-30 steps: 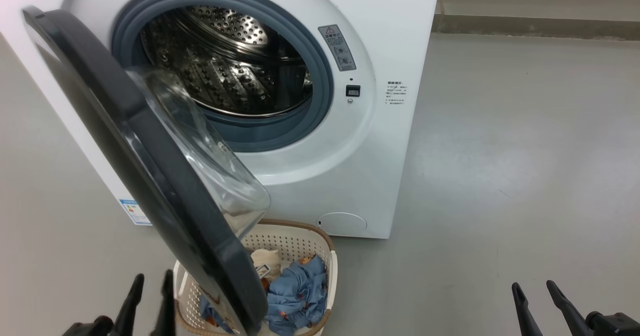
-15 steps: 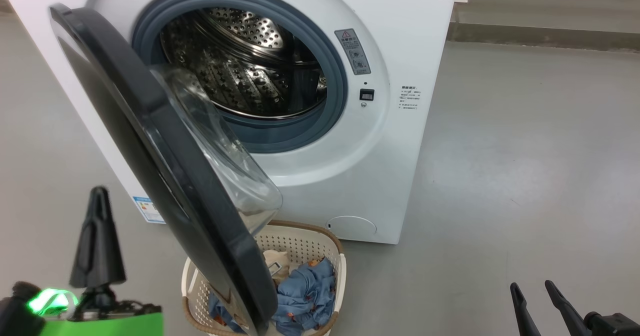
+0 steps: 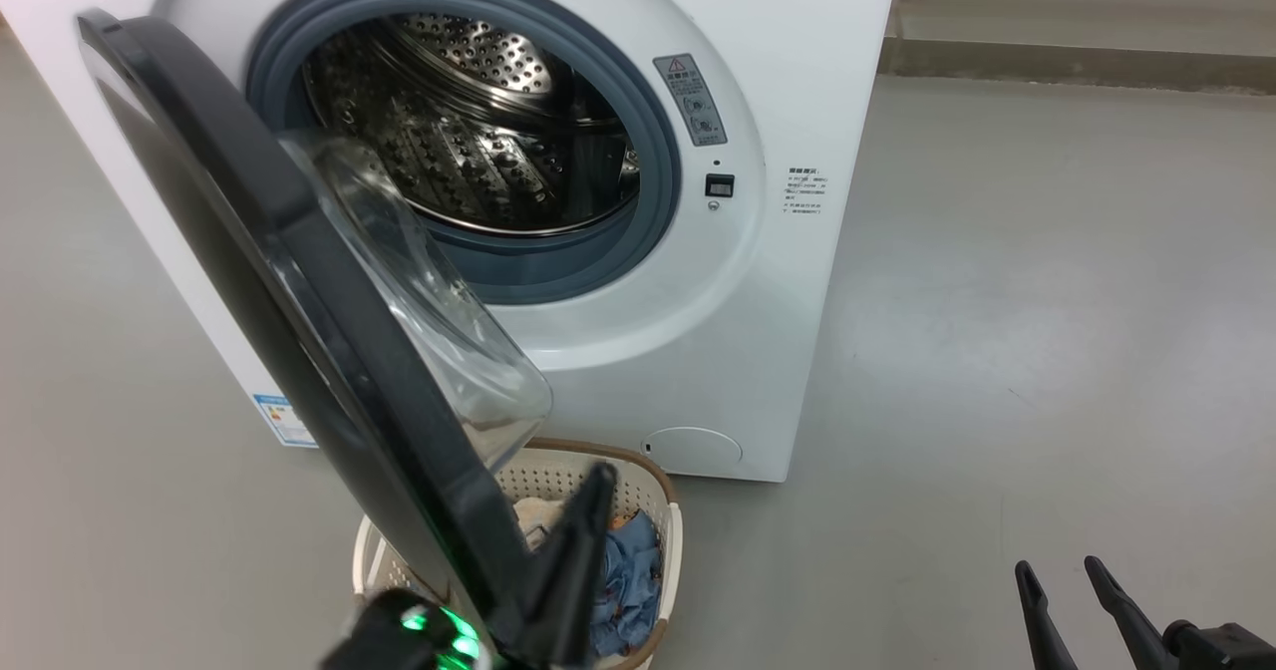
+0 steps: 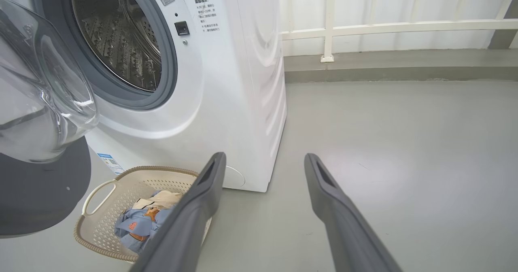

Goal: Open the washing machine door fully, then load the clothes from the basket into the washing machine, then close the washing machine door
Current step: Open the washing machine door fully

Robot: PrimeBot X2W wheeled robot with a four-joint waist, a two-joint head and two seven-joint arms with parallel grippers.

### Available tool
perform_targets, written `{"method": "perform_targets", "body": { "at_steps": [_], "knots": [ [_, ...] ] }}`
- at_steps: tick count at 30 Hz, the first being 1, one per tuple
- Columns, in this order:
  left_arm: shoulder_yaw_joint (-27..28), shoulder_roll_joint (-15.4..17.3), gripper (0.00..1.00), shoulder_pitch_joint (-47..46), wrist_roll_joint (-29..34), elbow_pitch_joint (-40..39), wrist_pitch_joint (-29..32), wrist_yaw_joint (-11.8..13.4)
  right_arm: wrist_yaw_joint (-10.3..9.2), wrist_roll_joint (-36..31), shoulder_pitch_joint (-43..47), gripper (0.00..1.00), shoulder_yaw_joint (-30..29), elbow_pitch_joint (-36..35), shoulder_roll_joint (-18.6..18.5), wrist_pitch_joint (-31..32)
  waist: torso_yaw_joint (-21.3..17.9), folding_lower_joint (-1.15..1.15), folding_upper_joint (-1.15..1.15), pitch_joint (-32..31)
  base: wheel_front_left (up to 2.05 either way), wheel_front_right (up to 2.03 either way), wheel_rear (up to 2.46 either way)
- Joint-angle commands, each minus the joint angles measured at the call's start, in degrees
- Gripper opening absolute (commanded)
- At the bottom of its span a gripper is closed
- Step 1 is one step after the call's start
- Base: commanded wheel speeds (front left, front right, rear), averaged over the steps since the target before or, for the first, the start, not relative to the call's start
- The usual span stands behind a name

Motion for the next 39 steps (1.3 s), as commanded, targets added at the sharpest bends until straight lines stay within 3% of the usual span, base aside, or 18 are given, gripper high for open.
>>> {"method": "perform_targets", "body": {
  "at_steps": [1,6,20,39],
  "knots": [
    [0.7,0.1,0.00,-0.8,-0.8,-0.2,0.3,-0.1,0.10,-0.1,-0.3,1.00,1.2,-1.5,-0.8,-0.7,-0.1,0.00,0.00,0.1,0.00,0.00,0.00],
    [-1.5,0.1,0.00,-1.4,-2.7,6.3,0.4,0.7,0.10,-0.1,-0.3,1.00,1.2,-1.5,-0.9,-0.7,0.0,0.00,0.00,0.2,0.00,0.00,0.00],
    [1.4,0.1,0.00,-4.5,-7.9,17.4,-0.2,4.6,0.10,-0.1,-0.1,1.00,1.3,-1.7,-0.4,-0.7,1.3,0.00,0.00,-0.2,0.00,0.00,0.00],
    [3.0,1.0,0.00,-4.2,-7.1,18.9,-0.4,6.4,0.10,0.0,0.5,1.00,1.8,-1.8,0.0,-0.7,6.9,0.00,0.00,-0.5,0.00,0.00,0.00]
  ]
}}
